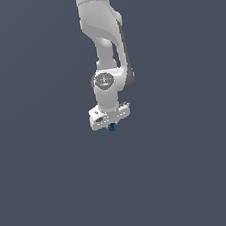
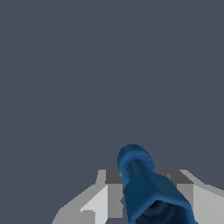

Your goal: Pick up the object and move it to a goal position.

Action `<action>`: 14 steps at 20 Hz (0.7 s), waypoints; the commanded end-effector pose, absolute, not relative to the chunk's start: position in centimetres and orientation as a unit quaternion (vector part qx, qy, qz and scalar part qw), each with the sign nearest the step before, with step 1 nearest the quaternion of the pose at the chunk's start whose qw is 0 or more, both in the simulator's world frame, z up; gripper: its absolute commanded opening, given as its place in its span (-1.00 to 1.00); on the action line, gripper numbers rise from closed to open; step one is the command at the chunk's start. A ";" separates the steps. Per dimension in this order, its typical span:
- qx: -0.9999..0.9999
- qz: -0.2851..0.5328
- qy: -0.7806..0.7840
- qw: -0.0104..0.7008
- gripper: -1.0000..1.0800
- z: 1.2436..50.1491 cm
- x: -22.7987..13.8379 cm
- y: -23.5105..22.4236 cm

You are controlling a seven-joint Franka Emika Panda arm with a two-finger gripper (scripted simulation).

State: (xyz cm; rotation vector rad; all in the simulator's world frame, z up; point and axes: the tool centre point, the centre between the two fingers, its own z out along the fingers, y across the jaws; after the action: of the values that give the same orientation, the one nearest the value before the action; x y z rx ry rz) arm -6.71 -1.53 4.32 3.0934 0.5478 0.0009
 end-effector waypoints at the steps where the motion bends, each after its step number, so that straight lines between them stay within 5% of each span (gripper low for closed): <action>1: 0.985 0.000 0.174 0.000 -1.00 4.3 -6.7 -1.5; 14: 0.985 0.000 0.174 0.000 -1.00 6.0 -4.7 -0.6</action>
State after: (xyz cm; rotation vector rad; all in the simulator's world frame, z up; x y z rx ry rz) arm -5.23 -0.82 5.52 3.0935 0.5472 -0.0002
